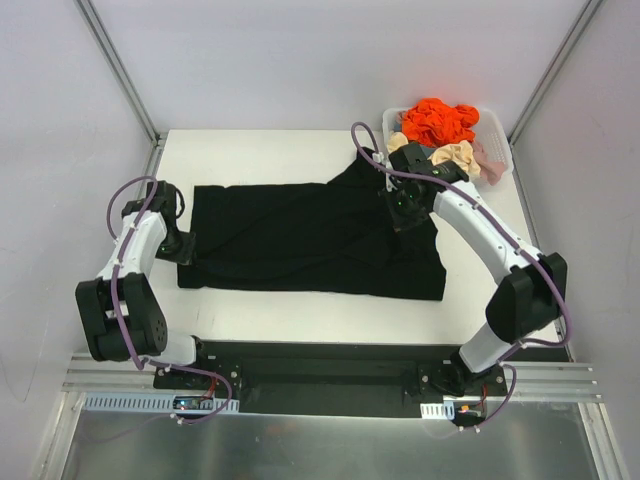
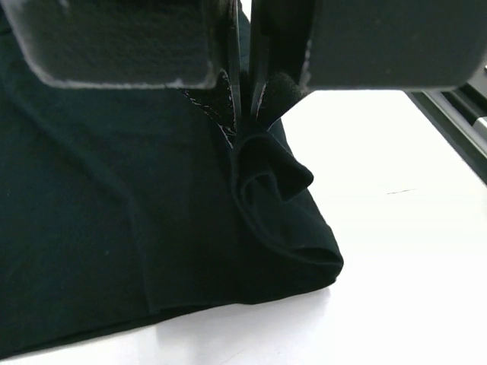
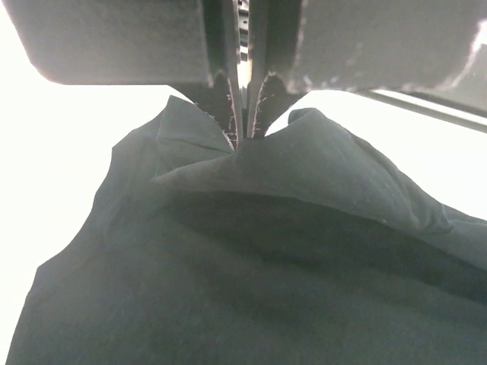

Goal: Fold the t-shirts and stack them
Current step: Fold the tshirt

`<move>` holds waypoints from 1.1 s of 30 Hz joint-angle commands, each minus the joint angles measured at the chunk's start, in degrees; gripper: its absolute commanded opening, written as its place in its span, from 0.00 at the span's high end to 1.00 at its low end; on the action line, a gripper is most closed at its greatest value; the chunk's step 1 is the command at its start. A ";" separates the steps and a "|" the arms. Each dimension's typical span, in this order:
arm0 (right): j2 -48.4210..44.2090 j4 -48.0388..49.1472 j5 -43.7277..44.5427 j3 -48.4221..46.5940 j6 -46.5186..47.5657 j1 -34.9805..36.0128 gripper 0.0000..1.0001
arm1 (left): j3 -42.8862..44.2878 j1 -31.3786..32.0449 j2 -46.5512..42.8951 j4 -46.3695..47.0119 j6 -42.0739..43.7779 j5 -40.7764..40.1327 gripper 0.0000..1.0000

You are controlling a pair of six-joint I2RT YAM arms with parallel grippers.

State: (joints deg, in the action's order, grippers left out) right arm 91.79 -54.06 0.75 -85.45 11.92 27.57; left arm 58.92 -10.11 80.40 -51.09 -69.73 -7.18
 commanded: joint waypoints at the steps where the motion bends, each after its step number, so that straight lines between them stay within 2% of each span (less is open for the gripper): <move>1: 3.83 -1.57 -0.05 -5.60 1.87 -1.12 0.99 | 3.22 0.09 3.18 -1.29 -2.15 -2.39 1.00; 8: 10.16 -2.01 1.97 -8.50 2.58 -2.43 0.99 | 3.84 -1.23 2.48 -1.21 -3.39 -6.18 1.00; 14: 12.80 0.27 2.41 -9.65 2.32 -3.05 0.99 | 7.25 -1.76 8.62 -1.03 -0.40 -3.29 1.00; 17: 14.55 1.06 3.55 -10.87 2.05 -3.31 0.98 | 10.06 -1.49 12.58 -0.42 0.47 -1.79 0.95; 23: 20.70 2.47 10.40 -17.18 1.35 -3.66 0.93 | 15.35 -1.32 17.33 0.38 2.06 -3.54 0.79; 24: 21.49 2.21 11.54 -18.51 1.17 -3.67 0.87 | 15.79 -1.40 17.42 0.29 2.32 -3.89 0.79; 26: 23.08 -1.37 11.29 -22.89 0.04 -3.67 0.66 | 17.11 -1.49 17.07 0.29 3.99 -3.89 0.56; 27: 22.91 -1.57 9.63 -22.92 -0.14 -3.67 0.49 | 17.55 -1.49 16.03 0.29 4.95 -3.98 0.38; 28: 20.56 -1.22 8.83 -22.22 -0.41 -3.58 0.42 | 17.81 -1.58 15.15 0.20 6.61 -4.07 0.02; 29: 18.88 0.26 7.87 -21.00 -0.67 -3.40 0.31 | 17.64 -1.49 14.18 0.20 7.24 -4.51 0.01; 30: 17.04 1.23 6.03 -17.24 -0.76 -3.32 0.14 | 17.20 -1.49 11.65 0.20 7.68 -4.68 0.01; 31: 12.67 2.20 5.14 -15.12 -1.02 -3.14 0.06 | 15.72 -1.49 10.14 0.20 8.21 -4.69 0.01; 33: 7.99 5.27 1.82 -7.85 -1.81 -2.70 0.03 | 13.95 -1.49 6.11 0.29 9.52 -4.16 0.01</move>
State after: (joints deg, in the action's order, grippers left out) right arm 111.94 -51.09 7.64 -101.19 11.51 24.16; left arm 74.50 -11.33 95.55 -49.19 -64.14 -10.07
